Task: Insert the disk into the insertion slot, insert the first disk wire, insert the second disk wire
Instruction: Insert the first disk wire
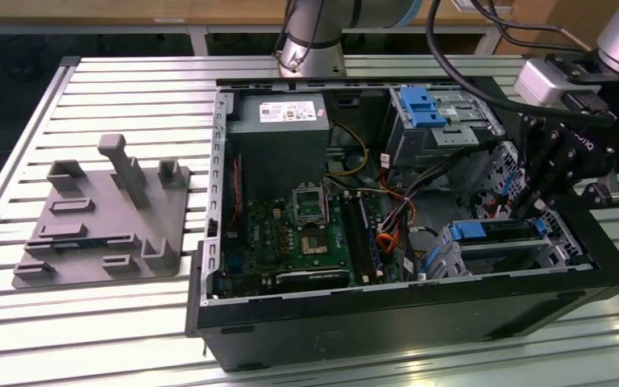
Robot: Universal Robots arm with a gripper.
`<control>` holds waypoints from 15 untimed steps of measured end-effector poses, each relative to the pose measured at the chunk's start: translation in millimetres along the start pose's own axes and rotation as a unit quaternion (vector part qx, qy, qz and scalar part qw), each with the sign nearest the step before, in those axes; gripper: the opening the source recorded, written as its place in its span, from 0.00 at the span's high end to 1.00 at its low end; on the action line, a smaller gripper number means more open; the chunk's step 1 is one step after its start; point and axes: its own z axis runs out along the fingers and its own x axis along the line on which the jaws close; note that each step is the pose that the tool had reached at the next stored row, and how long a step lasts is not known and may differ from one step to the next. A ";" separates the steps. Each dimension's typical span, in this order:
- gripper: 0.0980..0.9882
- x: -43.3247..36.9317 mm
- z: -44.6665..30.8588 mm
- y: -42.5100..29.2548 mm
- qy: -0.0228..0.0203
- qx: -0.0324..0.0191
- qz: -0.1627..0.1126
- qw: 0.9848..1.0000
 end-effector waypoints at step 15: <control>0.93 0.8 5.5 -0.1 0.000 0.000 0.000 1.000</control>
